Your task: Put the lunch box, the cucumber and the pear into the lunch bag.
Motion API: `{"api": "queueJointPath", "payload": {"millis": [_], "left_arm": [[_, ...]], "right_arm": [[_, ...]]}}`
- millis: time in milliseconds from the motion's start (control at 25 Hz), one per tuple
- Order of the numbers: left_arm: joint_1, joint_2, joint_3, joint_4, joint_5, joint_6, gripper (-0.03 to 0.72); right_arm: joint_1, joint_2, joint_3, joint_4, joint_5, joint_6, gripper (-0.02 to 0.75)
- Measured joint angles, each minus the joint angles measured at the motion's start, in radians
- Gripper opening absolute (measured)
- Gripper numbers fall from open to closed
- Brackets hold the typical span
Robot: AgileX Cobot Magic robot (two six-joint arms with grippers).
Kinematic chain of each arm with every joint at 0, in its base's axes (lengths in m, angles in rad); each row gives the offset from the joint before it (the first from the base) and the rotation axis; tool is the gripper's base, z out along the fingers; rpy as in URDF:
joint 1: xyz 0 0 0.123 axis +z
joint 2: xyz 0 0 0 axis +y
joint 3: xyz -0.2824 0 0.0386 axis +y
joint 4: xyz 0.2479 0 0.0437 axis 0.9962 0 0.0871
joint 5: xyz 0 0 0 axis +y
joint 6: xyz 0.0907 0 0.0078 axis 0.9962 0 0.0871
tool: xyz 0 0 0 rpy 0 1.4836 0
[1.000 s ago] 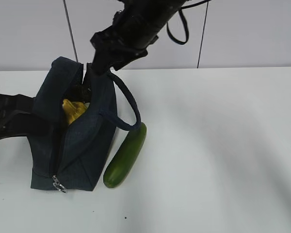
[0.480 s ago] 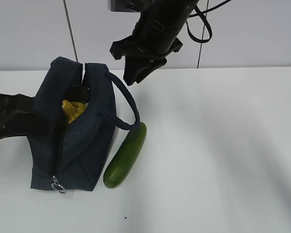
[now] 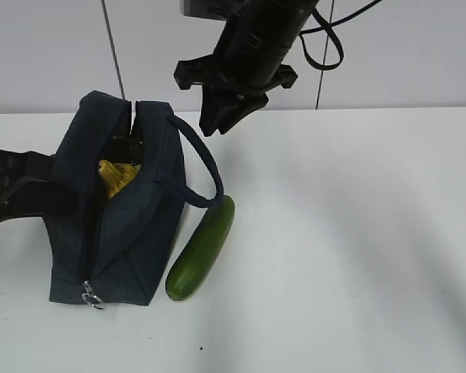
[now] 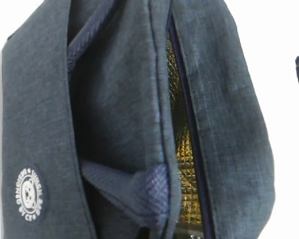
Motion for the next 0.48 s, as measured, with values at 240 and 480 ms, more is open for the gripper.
{"api": "queueJointPath", "payload": {"millis": [240, 480], "left_arm": [[0.0, 0.0, 0.0, 0.0, -0.005, 0.009, -0.018], [0.0, 0.0, 0.0, 0.0, -0.006, 0.009, -0.018]], "right_arm": [[0.007, 0.0, 0.0, -0.006, 0.0, 0.124, 0.234], [0.057, -0.017, 0.011, -0.003, 0.0, 0.16, 0.241]]}}
